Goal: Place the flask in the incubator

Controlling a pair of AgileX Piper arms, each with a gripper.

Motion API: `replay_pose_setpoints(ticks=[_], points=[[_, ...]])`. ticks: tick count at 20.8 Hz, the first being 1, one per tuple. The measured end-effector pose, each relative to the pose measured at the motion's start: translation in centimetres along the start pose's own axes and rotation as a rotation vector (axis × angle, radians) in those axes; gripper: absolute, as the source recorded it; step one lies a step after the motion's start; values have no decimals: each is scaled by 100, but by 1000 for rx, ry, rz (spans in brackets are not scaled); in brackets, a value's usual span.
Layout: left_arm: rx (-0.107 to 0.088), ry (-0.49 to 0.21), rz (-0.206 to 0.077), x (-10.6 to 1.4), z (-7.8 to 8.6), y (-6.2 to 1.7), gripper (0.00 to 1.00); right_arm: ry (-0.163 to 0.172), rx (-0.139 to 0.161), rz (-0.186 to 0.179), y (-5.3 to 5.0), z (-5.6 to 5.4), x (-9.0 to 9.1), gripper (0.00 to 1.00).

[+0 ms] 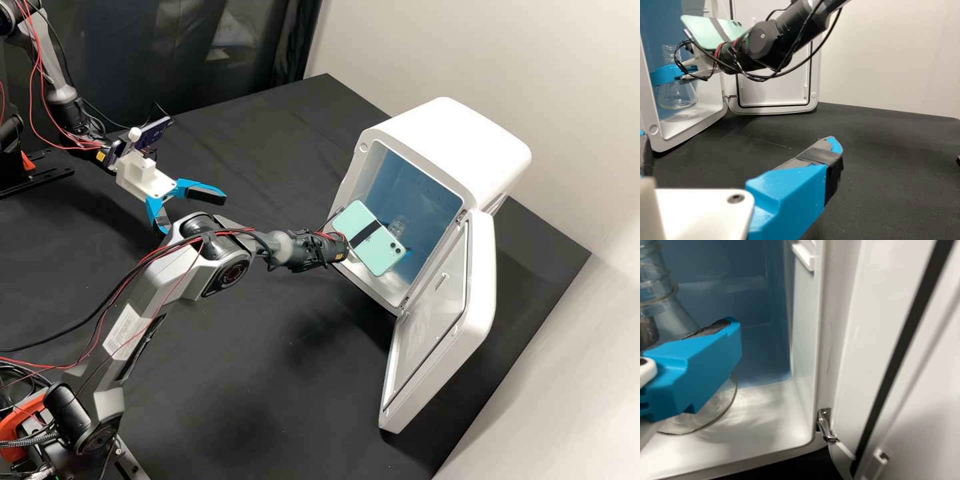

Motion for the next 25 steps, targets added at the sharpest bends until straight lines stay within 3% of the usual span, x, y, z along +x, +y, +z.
replay_pose_setpoints(ticks=[8,12,14,16,20,21,25], points=[[-1,0,1,2,5,-1,100,-27,0,-4,-84,-92,217,0],[-1,-8,-2,7,25,-7,100,-46,-16,-24,-226,-83,282,0],[-1,-6,-1,7,24,-6,100,-49,-38,-28,-292,-75,305,0],[-1,-4,0,7,22,-6,100,-49,-55,-25,-305,-84,320,0],[-2,-1,1,7,20,-4,100,-57,-60,-16,-353,-45,343,0],[-2,-1,1,7,20,-4,100,-58,-62,-11,-366,-37,347,100],[-2,-1,1,7,20,-4,100,-55,-65,-10,-373,-46,344,100]])
